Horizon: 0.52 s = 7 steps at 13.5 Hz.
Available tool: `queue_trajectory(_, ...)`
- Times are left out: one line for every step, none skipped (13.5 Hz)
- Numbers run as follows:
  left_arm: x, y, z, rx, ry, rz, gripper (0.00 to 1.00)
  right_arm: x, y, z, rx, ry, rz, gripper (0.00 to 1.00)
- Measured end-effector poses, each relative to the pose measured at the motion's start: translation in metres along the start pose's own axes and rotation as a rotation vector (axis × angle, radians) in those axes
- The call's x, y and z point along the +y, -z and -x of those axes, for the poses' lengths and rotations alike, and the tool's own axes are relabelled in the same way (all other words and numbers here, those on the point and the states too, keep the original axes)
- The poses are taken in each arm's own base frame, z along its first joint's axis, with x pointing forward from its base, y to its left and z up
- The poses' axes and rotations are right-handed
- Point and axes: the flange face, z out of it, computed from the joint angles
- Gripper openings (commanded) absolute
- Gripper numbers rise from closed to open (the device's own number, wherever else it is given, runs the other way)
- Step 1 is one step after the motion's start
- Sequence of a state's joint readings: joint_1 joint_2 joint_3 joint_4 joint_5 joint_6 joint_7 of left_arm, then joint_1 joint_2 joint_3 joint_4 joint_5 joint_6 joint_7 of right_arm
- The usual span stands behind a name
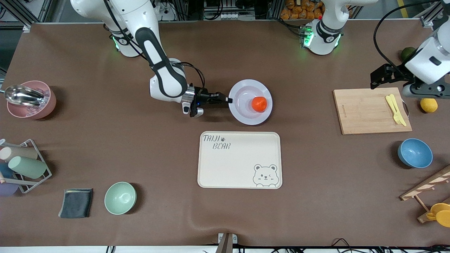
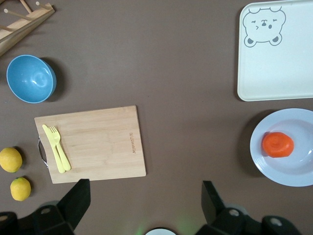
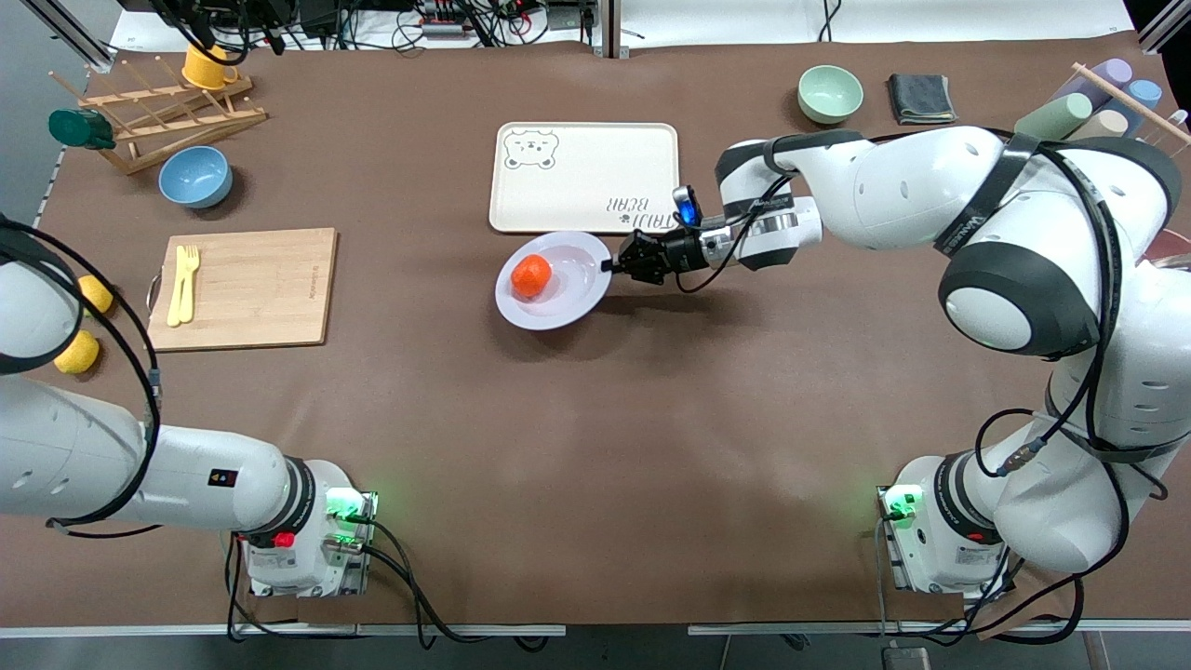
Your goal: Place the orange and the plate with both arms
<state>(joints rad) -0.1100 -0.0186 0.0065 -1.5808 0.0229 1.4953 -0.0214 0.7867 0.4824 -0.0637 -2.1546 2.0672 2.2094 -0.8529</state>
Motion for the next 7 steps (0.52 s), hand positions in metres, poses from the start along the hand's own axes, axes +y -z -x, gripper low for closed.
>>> queue_trajectory(0.000,0.001,0.001,0.003,0.005,0.001,1.00,-0.004,0.001,-0.001,0.007,-0.008,-0.022,0.00)
queue_trajectory(0.000,0.001,0.001,0.003,0.011,0.001,1.00,-0.007,0.003,-0.005,0.016,-0.014,-0.040,0.00)
queue_trajectory(0.001,0.001,0.001,0.003,0.016,0.001,1.00,-0.011,0.008,-0.012,0.030,-0.016,-0.057,0.00)
queue_trajectory(0.001,0.001,0.001,0.003,0.016,0.001,1.00,-0.016,0.014,-0.023,0.049,-0.014,-0.072,0.00)
queue_trajectory(0.002,0.001,0.001,0.005,0.014,0.001,1.00,-0.023,0.021,-0.035,0.071,-0.009,-0.090,0.00)
queue_trajectory(0.003,0.002,0.001,0.008,0.012,0.001,1.00,-0.030,0.027,-0.049,0.094,-0.002,-0.107,0.00)
queue_trajectory(0.004,0.003,0.001,0.012,0.011,0.001,1.00,-0.035,0.031,-0.061,0.112,0.006,-0.117,0.00)
